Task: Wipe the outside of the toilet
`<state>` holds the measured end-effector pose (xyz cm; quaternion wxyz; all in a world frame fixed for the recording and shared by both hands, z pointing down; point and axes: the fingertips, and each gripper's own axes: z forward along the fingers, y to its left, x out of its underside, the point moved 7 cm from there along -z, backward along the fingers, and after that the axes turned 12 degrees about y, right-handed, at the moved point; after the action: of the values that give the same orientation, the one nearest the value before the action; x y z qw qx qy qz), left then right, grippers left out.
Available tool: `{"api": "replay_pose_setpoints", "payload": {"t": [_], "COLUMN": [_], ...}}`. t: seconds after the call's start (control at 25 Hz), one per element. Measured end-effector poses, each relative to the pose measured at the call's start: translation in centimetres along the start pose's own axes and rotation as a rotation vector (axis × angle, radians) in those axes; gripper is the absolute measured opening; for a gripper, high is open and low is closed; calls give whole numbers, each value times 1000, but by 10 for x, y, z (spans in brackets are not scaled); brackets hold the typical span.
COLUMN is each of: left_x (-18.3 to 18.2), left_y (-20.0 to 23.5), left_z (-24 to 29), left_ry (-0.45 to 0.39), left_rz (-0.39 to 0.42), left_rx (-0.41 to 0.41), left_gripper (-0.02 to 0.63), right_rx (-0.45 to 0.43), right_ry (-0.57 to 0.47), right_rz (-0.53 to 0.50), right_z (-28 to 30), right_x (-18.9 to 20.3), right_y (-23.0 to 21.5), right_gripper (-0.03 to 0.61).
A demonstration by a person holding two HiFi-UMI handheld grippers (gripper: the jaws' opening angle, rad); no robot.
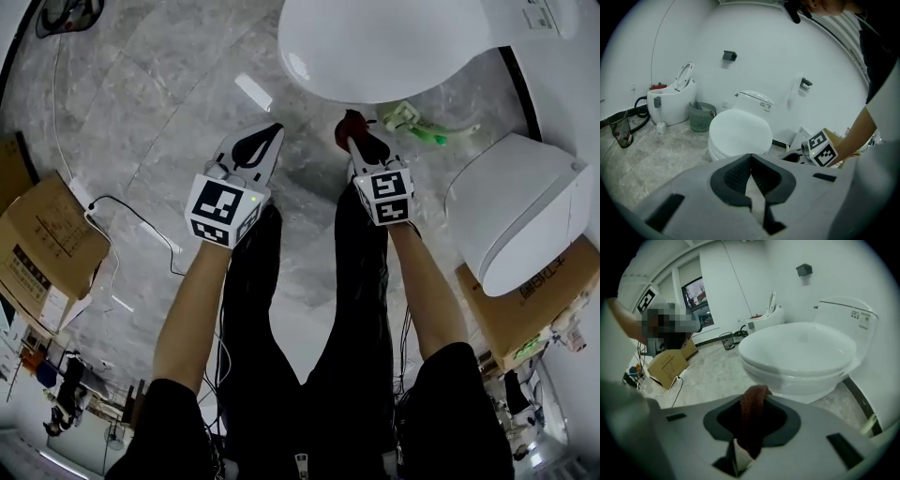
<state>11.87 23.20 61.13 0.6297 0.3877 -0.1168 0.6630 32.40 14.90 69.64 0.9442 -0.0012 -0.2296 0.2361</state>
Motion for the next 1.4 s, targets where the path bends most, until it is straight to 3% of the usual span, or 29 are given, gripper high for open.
{"api": "replay_pose_setpoints", "payload": {"t": [0.32, 0.68, 1.04, 1.4], "left_x": [-53, -94, -96, -70], "left_y": [-67, -132, -160, -136], "left_z": [73, 148, 185, 185], "left_ry": [15, 27, 18, 14], "left_rz": [58, 70, 51, -7], "left_rx": [48, 76, 88, 59], "left_gripper": [3, 3, 3, 3], "right_rx": [30, 85, 100, 130], "right_ry": [-4, 6, 24, 88], "right_rz": [76, 180, 286, 232], "right_z": [-32, -25, 22, 67], "right_x": [26, 26, 9, -1], "right_y": [-102, -230, -318, -346], "right_gripper": [89, 89, 83, 77]}}
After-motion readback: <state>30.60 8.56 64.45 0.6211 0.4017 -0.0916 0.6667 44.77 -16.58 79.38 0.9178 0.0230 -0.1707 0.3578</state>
